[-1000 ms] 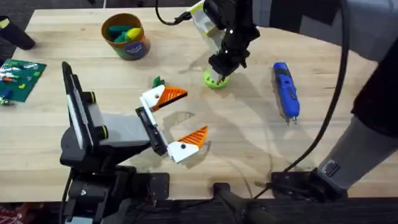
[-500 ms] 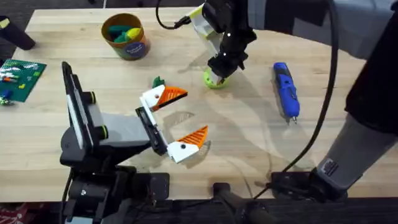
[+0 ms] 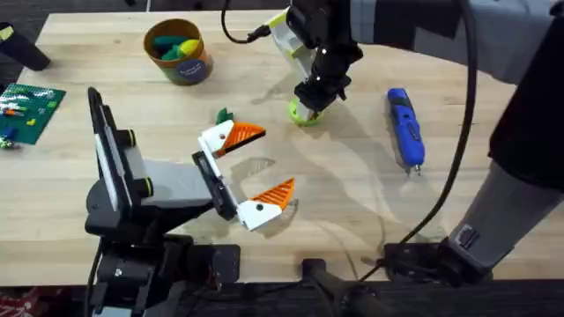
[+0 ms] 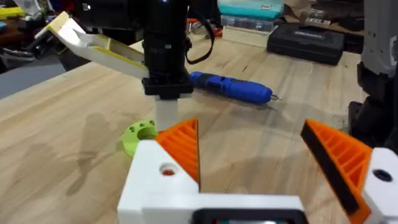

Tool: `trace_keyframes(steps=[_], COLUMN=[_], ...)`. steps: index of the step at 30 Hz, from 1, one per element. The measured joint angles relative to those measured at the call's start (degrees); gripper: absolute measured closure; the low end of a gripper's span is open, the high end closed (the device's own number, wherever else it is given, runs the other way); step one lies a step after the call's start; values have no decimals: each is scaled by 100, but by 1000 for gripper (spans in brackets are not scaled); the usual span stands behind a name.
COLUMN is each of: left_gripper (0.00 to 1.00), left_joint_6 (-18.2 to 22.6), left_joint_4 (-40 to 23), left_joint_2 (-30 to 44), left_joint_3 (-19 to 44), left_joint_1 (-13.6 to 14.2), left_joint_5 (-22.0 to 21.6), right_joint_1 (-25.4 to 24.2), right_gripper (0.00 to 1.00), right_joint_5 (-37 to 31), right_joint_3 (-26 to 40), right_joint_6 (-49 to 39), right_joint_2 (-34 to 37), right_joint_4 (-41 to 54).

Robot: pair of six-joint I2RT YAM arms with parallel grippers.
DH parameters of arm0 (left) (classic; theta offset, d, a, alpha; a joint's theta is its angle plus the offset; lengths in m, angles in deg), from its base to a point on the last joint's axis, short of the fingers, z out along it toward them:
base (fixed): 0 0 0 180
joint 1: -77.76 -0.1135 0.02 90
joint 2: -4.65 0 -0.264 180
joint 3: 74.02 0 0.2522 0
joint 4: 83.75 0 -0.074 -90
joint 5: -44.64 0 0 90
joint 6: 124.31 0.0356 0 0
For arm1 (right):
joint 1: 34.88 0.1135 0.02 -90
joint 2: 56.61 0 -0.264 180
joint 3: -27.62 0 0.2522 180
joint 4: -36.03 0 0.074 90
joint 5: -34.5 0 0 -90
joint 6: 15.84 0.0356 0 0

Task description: Pick up the gripper from the table and insert it into the empty holder that is missing its gripper. Then pick up a screw, insert it into the mounting hole, and use the screwdriver to tighten it. Finally, clean up the table by picking up the vegetable and placing it into the bucket.

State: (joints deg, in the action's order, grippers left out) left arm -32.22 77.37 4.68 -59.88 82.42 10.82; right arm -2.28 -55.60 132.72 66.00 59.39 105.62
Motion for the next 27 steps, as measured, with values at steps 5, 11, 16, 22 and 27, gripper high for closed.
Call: trace_keyframes(steps=[5,11,16,22,27], left_gripper=[14,14,14,14,14], left_joint_6=[0,0,0,0,0], left_joint_4=[0,0,0,0,0], left_joint_2=[0,0,1,1,0], left_joint_3=[0,0,0,0,0], left_joint_1=[0,0,0,0,0], left_joint_5=[0,0,0,0,0], right_joint_1=[0,0,0,5,44], right_gripper=[854,854,854,854,986], right_joint_5=[0,0,-2,-2,16], right_joint_3=[0,0,0,0,0], right_joint_6=[1,0,0,0,-15], right_joint_2=[0,0,0,0,0], right_joint_4=[-73,-102,-94,-91,-84])
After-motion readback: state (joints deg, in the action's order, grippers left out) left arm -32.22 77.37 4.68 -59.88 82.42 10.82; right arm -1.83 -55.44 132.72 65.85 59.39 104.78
